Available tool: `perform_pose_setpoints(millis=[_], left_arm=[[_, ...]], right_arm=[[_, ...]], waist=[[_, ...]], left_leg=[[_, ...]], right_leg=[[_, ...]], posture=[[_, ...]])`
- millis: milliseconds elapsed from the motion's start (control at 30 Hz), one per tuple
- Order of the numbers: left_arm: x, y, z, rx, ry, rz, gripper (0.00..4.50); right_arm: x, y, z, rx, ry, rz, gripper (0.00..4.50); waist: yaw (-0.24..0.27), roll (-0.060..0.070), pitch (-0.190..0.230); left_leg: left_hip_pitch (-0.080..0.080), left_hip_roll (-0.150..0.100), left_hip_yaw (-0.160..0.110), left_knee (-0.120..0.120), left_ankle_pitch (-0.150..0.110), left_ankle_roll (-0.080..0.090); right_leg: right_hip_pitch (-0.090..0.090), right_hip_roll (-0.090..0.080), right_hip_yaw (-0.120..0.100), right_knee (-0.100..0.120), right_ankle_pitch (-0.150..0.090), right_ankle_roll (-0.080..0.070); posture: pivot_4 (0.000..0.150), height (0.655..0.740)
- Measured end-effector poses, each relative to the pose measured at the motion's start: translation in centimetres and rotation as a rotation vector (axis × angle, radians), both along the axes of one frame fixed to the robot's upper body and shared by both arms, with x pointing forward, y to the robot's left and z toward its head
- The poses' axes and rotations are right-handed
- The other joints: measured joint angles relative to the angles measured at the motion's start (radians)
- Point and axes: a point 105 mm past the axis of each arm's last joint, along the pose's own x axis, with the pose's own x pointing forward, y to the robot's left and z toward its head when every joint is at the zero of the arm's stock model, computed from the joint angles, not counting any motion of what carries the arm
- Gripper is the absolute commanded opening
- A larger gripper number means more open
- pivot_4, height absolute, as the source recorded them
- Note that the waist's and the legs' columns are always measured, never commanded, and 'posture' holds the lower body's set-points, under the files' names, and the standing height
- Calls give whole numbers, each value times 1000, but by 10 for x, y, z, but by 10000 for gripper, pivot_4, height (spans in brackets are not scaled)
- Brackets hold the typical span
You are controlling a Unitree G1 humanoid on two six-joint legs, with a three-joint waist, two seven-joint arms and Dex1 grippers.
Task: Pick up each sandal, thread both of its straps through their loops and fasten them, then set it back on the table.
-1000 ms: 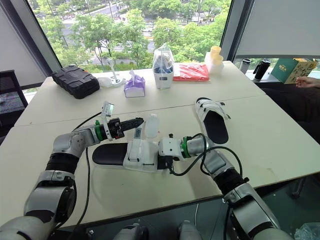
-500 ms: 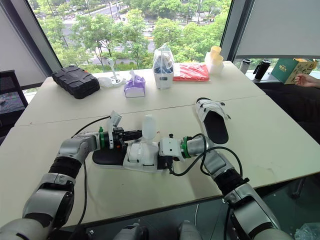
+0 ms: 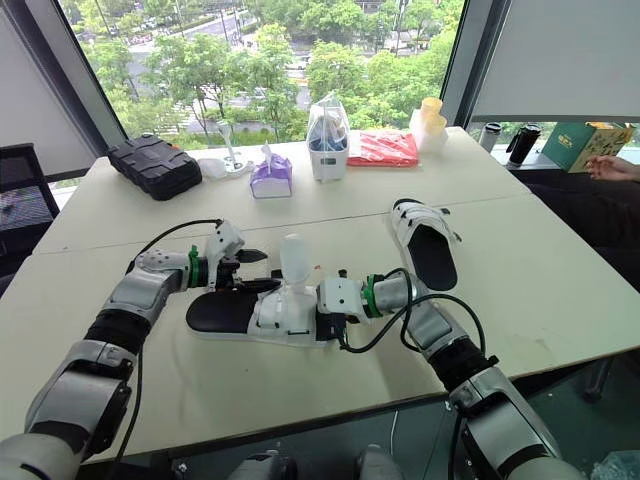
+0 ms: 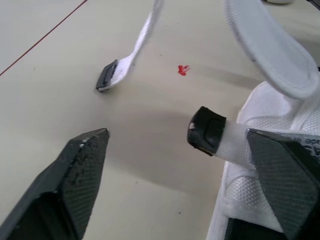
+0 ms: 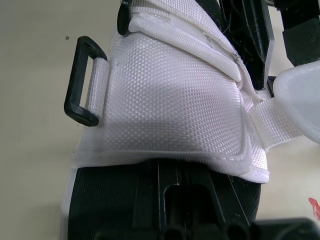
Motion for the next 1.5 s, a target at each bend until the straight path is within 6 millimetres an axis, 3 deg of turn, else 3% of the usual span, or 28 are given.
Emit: perform_pose_setpoints(millis=[200,400,533,700,867,1000,1200,1367,1500], left_arm=[[14,5,-7,46,1,80,44631],[21,8,-7,-101,132,180,44631],[20,7,9,-262,208,187,44631],[15,0,45,-477,300,150,44631],[2,-4,58,-558,385,99,44631],[-12,-19,48,-566,462,38,44631],[-16,-38,38,-544,503,11,44631],[-9,-59,29,-561,545,12,44631],[5,-75,42,-579,514,3,44631]], right_arm=[[1,-1,-2,-7,6,-7,0],[0,2,-1,3,0,-2,0],[1,2,-1,3,-1,-3,0],[1,2,-1,4,1,-3,0],[1,3,-1,9,1,0,0],[2,2,-1,6,0,-4,0],[2,2,-1,5,0,-2,0],[2,0,-1,3,-2,-6,0],[1,1,-1,3,-2,-7,0]], waist=[[1,0,0],[-2,-1,1],[-3,-1,1],[-5,-2,1],[-7,-1,1],[-5,-1,1],[-4,-1,1],[-2,-2,1],[-1,-2,1]], left_leg=[[11,0,0,-1,-1,2],[8,0,0,-1,-1,2],[8,0,0,-1,-1,2],[8,0,0,-1,-1,2],[9,0,0,-1,-1,2],[9,0,0,-1,-1,2],[9,0,0,-1,-1,2],[8,0,0,-1,-1,2],[8,0,0,-1,-1,2]], right_leg=[[11,0,0,-2,-2,2],[8,0,0,-1,-2,3],[8,0,0,0,-2,3],[8,0,0,0,-2,3],[8,0,0,0,-2,3],[8,0,0,0,-2,3],[8,0,0,-1,-2,3],[8,0,0,-1,-2,3],[8,0,0,-1,-2,3]], posture=[[1500,7400],[1500,7400],[1500,7400],[1500,7400],[1500,7400],[1500,7400],[1500,7400],[1500,7400],[1500,7400]])
